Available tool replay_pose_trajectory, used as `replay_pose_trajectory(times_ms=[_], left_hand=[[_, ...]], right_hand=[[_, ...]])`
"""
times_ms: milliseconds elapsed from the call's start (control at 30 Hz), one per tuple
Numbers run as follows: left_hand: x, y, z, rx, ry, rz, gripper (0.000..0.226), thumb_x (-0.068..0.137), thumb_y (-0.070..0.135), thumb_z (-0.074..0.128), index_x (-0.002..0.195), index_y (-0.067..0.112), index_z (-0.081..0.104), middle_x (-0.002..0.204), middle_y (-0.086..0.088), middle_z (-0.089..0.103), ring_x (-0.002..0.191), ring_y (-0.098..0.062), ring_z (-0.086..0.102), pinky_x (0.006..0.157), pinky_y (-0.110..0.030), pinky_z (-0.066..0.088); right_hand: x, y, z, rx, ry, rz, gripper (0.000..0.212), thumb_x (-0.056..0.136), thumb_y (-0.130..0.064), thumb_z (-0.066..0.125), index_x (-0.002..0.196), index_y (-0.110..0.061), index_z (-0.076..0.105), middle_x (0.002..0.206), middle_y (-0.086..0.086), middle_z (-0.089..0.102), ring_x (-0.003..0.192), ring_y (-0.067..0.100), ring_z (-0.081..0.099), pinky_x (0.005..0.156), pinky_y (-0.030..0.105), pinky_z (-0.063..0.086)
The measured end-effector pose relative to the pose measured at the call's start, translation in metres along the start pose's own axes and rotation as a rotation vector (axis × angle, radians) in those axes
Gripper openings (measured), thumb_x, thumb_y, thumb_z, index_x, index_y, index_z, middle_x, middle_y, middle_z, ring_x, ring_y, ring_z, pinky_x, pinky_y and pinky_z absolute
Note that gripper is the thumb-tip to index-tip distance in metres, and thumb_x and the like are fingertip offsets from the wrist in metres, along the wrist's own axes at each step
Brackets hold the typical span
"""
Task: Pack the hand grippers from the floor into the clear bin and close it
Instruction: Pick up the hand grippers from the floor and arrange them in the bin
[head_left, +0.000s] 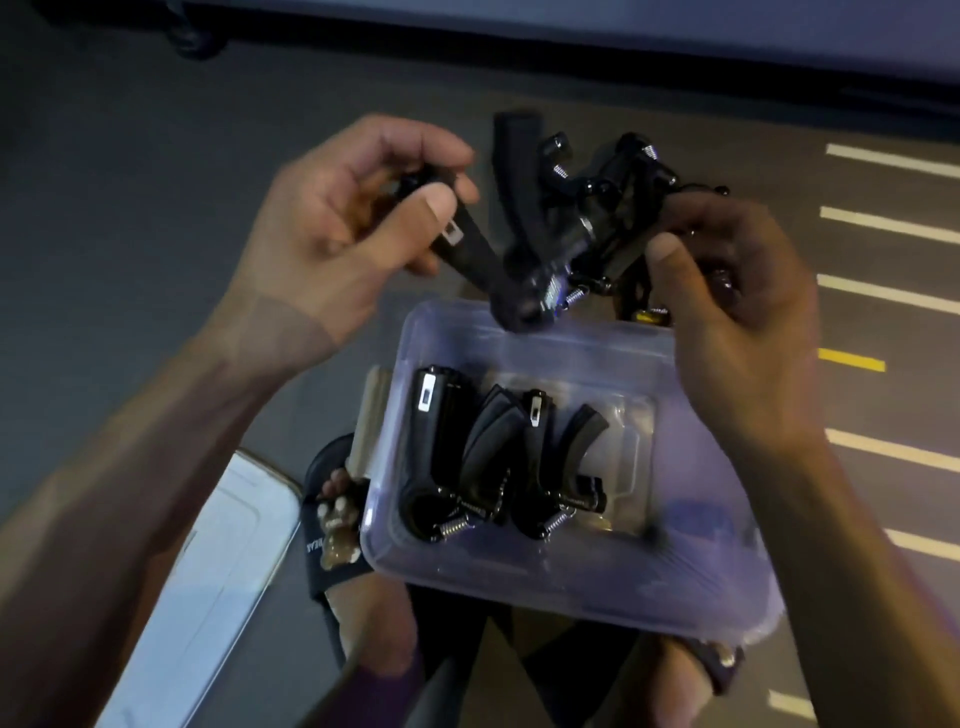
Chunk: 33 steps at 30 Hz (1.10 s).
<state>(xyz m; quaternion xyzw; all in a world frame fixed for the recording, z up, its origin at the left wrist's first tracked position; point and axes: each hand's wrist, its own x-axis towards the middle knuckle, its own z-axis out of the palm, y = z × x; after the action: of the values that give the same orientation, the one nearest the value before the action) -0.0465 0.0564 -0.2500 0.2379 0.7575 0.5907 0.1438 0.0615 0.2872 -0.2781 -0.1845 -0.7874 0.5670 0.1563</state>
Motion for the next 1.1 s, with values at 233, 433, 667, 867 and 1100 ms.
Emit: replay_pose_trajectory(times_ms=[233,433,667,867,1100], left_hand=[[-0.033,0.005,0.046,-0.136,-0.289,-0.139,0.028,0.102,0.011,0.048,0.127,0.004,0.057,0.106,-0.009,0.069,0.071,-0.002,0.061,0.067,-0.022,0.052],[-0.049,-0.010,0.071,0.015,-0.302,-0.158,0.029,0.104,0.025,0.050,0.130,0.017,0.061,0.109,-0.001,0.073,0.082,-0.010,0.067,0.078,-0.029,0.056],[-0.067,-0.057,0.063,0.738,-0.071,0.025,0.044,0.108,0.035,0.045,0.149,0.020,0.048,0.153,0.006,0.048,0.139,-0.017,0.041,0.117,-0.037,0.032],[-0.074,-0.072,0.065,0.843,-0.059,0.058,0.049,0.109,0.033,0.040,0.153,0.015,0.044,0.162,-0.001,0.039,0.153,-0.021,0.030,0.127,-0.045,0.019],[-0.072,-0.071,0.066,0.857,-0.040,0.074,0.044,0.108,0.030,0.042,0.148,0.013,0.050,0.160,-0.002,0.043,0.151,-0.022,0.034,0.126,-0.046,0.021]], right_hand=[[-0.030,0.003,-0.021,0.104,-0.322,0.075,0.014,0.091,-0.034,0.068,0.098,-0.022,0.066,0.080,-0.001,0.065,0.070,0.012,0.059,0.066,0.033,0.050],[-0.045,0.012,-0.035,0.096,-0.435,0.167,0.017,0.090,-0.033,0.068,0.096,-0.017,0.066,0.075,0.011,0.064,0.066,0.020,0.060,0.061,0.041,0.053],[-0.062,0.062,-0.019,-0.147,-0.328,0.439,0.018,0.096,-0.024,0.063,0.085,-0.010,0.062,0.065,0.015,0.065,0.054,0.019,0.065,0.059,0.040,0.061],[-0.060,0.099,0.017,-0.206,-0.301,0.537,0.021,0.096,-0.025,0.064,0.086,-0.007,0.058,0.067,0.021,0.067,0.064,0.040,0.071,0.064,0.059,0.059],[-0.065,0.101,0.026,-0.213,-0.307,0.612,0.019,0.096,-0.018,0.064,0.085,-0.004,0.055,0.076,0.019,0.064,0.060,0.029,0.069,0.063,0.053,0.062]])
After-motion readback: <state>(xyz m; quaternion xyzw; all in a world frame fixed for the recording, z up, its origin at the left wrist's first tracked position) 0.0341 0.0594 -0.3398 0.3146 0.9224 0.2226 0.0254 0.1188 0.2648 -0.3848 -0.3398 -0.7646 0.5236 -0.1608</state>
